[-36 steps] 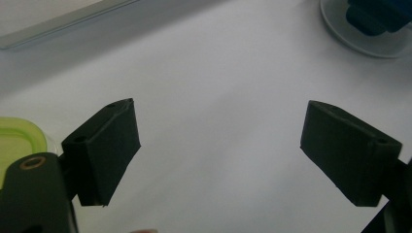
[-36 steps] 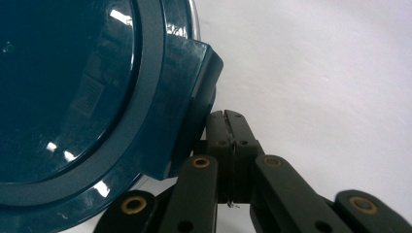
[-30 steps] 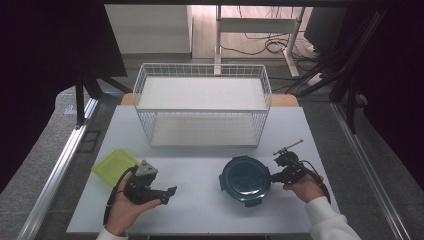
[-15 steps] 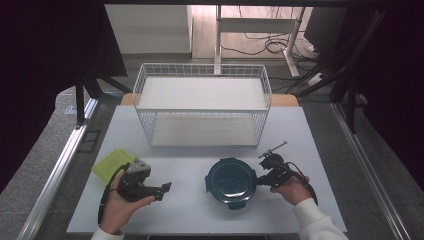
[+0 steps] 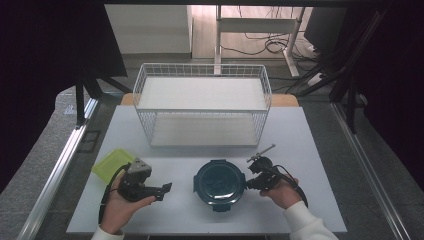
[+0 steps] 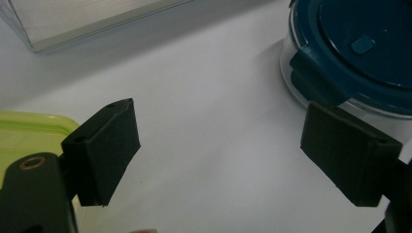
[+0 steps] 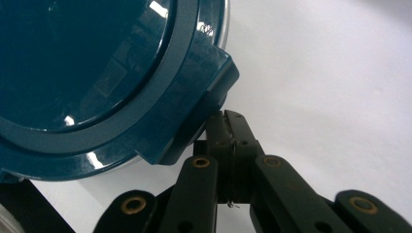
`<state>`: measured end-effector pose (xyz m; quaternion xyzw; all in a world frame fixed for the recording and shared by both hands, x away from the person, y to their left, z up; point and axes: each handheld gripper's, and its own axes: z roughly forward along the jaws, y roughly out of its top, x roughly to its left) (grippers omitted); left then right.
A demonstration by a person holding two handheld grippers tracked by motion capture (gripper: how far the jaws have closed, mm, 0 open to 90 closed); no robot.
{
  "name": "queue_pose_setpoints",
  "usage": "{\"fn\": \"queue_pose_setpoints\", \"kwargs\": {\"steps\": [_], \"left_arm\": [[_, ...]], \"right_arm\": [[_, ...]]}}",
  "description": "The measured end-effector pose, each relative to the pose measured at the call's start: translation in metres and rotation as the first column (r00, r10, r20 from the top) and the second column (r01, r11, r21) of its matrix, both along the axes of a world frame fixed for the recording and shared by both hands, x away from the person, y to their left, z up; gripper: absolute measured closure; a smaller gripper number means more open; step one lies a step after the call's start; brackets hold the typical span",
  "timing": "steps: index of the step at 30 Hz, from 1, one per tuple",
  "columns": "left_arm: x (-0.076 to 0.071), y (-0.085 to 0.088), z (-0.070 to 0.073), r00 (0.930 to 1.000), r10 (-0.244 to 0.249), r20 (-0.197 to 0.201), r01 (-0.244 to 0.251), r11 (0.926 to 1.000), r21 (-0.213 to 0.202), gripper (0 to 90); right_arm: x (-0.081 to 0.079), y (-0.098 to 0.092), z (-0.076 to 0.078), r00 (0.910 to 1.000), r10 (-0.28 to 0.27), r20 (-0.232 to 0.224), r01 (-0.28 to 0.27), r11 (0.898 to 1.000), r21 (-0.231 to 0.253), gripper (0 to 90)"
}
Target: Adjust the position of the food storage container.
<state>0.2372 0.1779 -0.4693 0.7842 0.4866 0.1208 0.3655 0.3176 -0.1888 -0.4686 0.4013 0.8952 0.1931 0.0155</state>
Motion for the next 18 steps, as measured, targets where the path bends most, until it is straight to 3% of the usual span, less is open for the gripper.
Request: {"fn": "queue_pose_setpoints", "kwargs": {"steps": [10,14,16,18], "left_arm": [[0.000,0.002,-0.001,1.0000,0.007,-0.001,-0.007,1.0000,0.001,13.9],[0.000,0.001,-0.002,0.9999,0.009,-0.005,-0.009,1.0000,0.001,13.7],[0.000,0.002,-0.001,0.9999,0.009,-0.009,-0.009,0.9998,-0.019,13.5],[-0.001,0.002,0.000,0.9999,0.015,-0.001,-0.015,0.9998,-0.012,13.5]], "right_arm": [[-0.001,0.014,-0.002,0.9995,0.032,0.000,-0.032,0.999,0.017,89.2],[-0.002,0.012,-0.002,0.9987,0.051,0.008,-0.051,0.998,0.027,89.1],[-0.001,0.007,0.000,0.9983,0.054,0.022,-0.055,0.997,0.053,89.1],[0.001,-0.002,0.006,0.9986,0.023,0.047,-0.027,0.997,0.077,89.1]]}}
